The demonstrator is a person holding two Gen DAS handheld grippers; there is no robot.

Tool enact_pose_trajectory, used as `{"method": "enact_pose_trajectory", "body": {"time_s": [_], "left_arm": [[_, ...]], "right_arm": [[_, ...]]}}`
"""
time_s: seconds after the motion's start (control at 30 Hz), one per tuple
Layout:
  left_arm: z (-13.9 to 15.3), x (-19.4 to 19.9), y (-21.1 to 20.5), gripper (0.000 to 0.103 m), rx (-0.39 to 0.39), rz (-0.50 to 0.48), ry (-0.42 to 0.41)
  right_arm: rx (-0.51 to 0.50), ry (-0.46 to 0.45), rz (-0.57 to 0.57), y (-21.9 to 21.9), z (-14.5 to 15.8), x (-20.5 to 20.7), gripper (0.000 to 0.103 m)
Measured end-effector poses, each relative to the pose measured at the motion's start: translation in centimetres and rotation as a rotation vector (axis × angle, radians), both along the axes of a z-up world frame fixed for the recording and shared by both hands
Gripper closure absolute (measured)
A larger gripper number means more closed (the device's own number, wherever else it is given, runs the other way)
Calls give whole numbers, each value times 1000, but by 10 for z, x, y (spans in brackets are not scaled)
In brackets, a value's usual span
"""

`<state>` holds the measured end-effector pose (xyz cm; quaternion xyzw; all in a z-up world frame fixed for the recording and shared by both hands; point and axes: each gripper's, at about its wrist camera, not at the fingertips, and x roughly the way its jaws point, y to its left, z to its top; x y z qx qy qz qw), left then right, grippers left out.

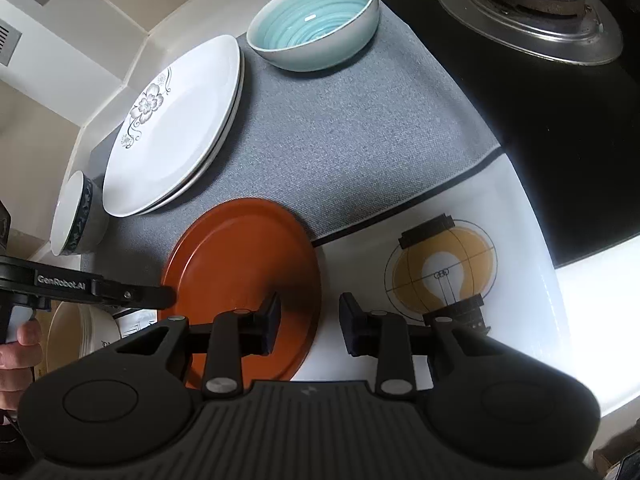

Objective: Organize plates and bowls
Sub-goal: 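Lift the orange plate with both grippers toward the stacked white plates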

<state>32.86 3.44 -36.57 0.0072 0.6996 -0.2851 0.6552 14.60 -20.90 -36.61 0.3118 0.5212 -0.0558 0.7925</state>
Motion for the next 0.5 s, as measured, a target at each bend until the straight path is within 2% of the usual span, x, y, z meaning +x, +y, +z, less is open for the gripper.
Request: {"method": "enact_pose_trajectory", "body": {"time_s": [0.17,0.3,0.37,0.43,0.5], "left_arm": [[4,-4,-3,96,16,-20,-28],[2,-2,6,96,20,-7,-26],[1,0,10,96,8,1,-16],[1,0,11,96,9,-4,-21],[1,-2,10,96,12,-15,-28]], "right_arm": [[27,6,-35,-2,1,0,68],[-5,0,-1,2,3,4,72],[-4,7,16,4,1,5,77],[38,14,22,6,-3,6,85],[51,6,33,10,-3,6,87]]}}
